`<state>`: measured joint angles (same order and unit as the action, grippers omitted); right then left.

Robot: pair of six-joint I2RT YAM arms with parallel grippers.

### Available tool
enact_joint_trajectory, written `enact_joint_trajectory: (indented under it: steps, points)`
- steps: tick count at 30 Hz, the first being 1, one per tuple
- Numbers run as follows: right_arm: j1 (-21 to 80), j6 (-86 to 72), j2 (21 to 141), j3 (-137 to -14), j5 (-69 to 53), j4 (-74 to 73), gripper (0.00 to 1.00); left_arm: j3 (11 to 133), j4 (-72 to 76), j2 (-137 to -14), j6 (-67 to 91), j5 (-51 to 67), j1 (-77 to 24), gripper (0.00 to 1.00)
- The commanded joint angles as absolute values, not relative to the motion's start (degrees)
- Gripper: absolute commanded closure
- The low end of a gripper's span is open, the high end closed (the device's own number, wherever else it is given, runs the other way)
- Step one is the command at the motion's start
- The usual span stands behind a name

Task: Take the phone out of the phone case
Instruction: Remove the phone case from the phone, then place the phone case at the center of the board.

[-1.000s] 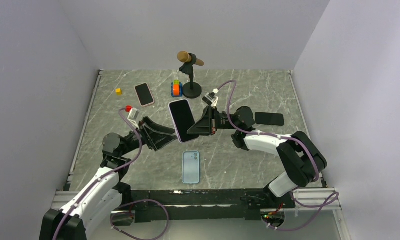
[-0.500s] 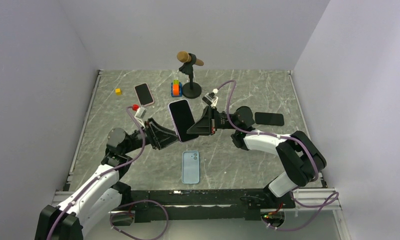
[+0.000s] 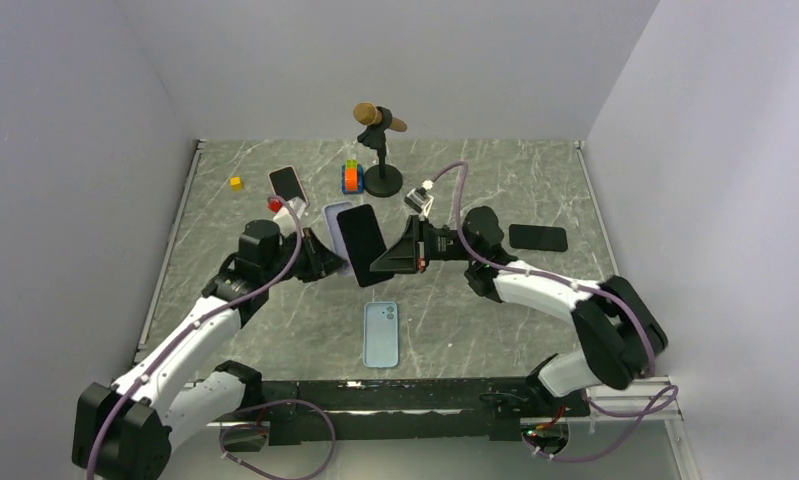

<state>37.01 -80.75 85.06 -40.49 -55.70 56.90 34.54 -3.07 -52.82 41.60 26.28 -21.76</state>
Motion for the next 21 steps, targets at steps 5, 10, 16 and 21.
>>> enact_joint_trajectory:
  steps: [5, 10, 16, 21]
  points:
    - [34.1, -39.1, 67.6, -54.4, -34.0, -1.0, 1.0, 28.7, -16.9, -50.1, 38.9, 21.7, -24.6, 1.0]
    - [29.1, -40.6, 65.7, -51.7, -37.2, -0.4, 1.0, 24.6, -15.8, -42.4, 42.5, 18.4, -33.3, 1.0]
    - [27.5, -44.5, 65.6, -48.6, -40.8, 5.6, 1.0, 20.0, -23.3, -43.1, 44.6, 14.9, -36.3, 1.0]
    - [27.4, -43.7, 65.0, -48.7, -40.6, 4.5, 1.0, 16.6, -23.1, -40.6, 47.6, 14.9, -39.4, 1.0]
